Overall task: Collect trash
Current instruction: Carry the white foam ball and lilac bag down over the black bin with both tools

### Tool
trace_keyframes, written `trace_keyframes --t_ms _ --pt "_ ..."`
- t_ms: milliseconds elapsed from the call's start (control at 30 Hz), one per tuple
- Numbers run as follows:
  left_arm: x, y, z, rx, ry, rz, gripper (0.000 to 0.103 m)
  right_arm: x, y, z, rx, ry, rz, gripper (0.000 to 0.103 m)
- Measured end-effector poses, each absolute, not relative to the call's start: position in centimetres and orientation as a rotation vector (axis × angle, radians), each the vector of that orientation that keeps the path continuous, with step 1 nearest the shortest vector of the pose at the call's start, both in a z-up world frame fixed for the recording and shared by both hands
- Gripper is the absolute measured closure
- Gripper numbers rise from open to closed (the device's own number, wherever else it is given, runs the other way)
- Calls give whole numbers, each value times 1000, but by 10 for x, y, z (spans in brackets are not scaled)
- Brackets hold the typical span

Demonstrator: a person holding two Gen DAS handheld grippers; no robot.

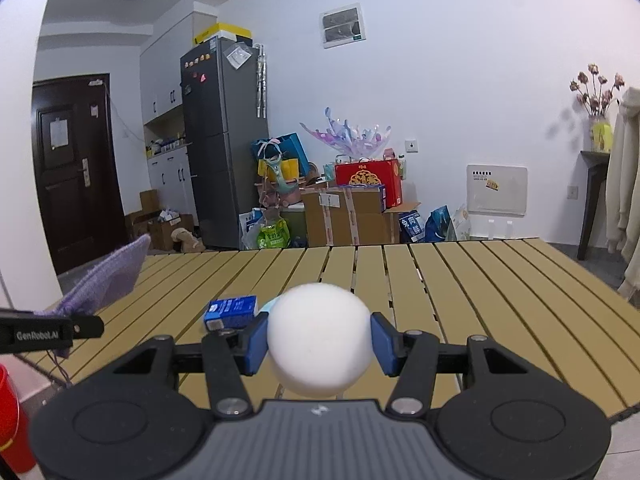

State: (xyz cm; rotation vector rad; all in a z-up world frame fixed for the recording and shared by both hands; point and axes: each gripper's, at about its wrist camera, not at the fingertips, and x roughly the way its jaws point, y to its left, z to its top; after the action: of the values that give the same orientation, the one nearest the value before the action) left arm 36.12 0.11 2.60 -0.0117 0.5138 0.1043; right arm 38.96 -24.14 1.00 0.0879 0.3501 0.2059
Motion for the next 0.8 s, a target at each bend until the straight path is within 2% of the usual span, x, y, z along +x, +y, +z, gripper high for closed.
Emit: trace_keyframes --t_ms 467,800 --pt "275 9 34 -19 508 75 73 289 -238 29 3 358 201 51" --pt "229 13 13 -12 547 64 73 239 -230 6 -26 428 225 51"
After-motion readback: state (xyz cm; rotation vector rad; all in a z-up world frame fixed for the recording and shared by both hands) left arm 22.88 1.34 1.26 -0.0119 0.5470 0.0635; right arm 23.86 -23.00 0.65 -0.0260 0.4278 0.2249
